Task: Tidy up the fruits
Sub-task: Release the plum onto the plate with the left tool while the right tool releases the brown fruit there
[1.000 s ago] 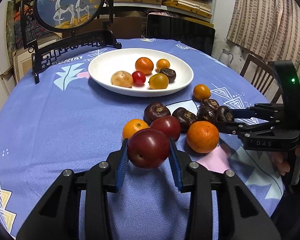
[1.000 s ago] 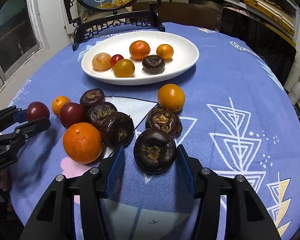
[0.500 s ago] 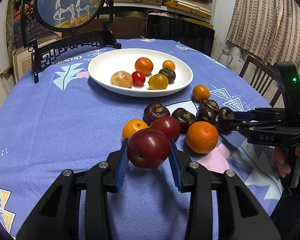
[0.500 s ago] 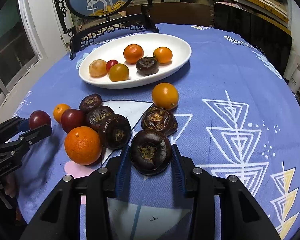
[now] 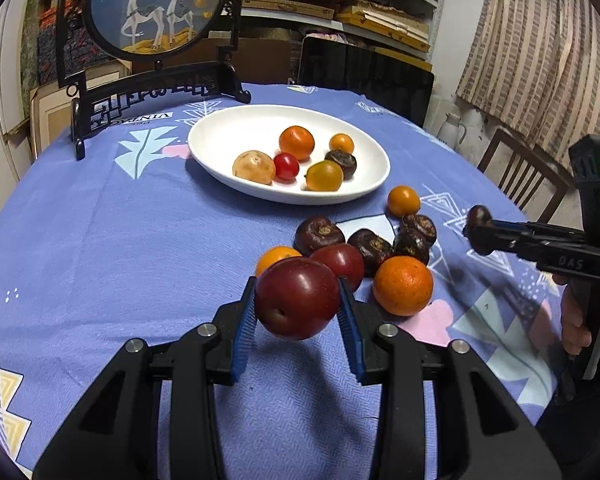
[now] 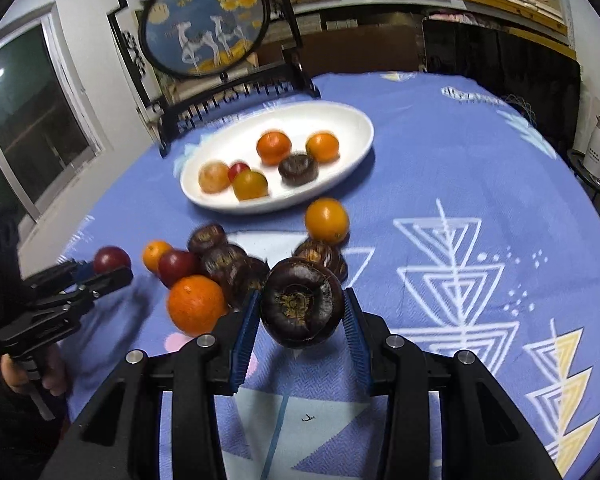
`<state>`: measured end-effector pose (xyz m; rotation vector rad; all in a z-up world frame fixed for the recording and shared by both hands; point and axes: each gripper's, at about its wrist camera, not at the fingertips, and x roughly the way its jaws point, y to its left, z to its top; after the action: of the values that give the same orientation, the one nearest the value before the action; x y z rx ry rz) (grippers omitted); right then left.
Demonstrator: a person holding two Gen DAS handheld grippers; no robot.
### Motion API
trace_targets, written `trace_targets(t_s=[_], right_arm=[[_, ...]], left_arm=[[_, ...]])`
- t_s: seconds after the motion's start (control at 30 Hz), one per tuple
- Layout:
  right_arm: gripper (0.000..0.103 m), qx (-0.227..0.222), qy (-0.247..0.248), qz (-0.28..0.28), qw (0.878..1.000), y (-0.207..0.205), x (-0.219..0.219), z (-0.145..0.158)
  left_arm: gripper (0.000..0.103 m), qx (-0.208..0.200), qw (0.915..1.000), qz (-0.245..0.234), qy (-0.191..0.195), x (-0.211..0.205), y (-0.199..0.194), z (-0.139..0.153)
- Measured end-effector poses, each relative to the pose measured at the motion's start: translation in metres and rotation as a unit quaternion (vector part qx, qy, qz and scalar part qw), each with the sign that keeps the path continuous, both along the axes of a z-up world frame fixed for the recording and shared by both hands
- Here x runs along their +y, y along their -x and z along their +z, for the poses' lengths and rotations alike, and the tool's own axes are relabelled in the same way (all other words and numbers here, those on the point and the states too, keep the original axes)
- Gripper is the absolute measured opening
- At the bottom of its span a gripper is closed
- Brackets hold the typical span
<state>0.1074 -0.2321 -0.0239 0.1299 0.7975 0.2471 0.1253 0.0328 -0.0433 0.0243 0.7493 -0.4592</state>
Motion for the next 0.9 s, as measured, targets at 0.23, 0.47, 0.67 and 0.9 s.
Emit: trace_targets(t_s=[0.23, 0.47, 0.67, 0.9], right_arm=[[0.042, -0.009, -0.040, -0.006, 0.999, -0.020, -0.020, 0.021], [0.042, 0.006, -0.081, 0.012, 0.997, -0.072, -0.022, 0.030], [0.042, 0.015, -0.077, 0.031, 0.996, -0.140, 0.002, 0.032], [0.048, 0.024, -0.066, 0.003, 0.997, -0.212, 0.016, 0.016]], left_arm=[[0.037, -0.022, 0.9998, -0.003, 0.003, -0.004, -0.006, 0.024], [0.037, -0.023, 0.9997, -0.006, -0.007, -0.020, -0.059, 0.041], [0.038, 0.000, 0.9998, 0.012, -0.015, -0.033, -0.134, 0.038], [0.048, 0.044, 0.9983, 0.022, -0.032, -0.052, -0.201, 0.016]])
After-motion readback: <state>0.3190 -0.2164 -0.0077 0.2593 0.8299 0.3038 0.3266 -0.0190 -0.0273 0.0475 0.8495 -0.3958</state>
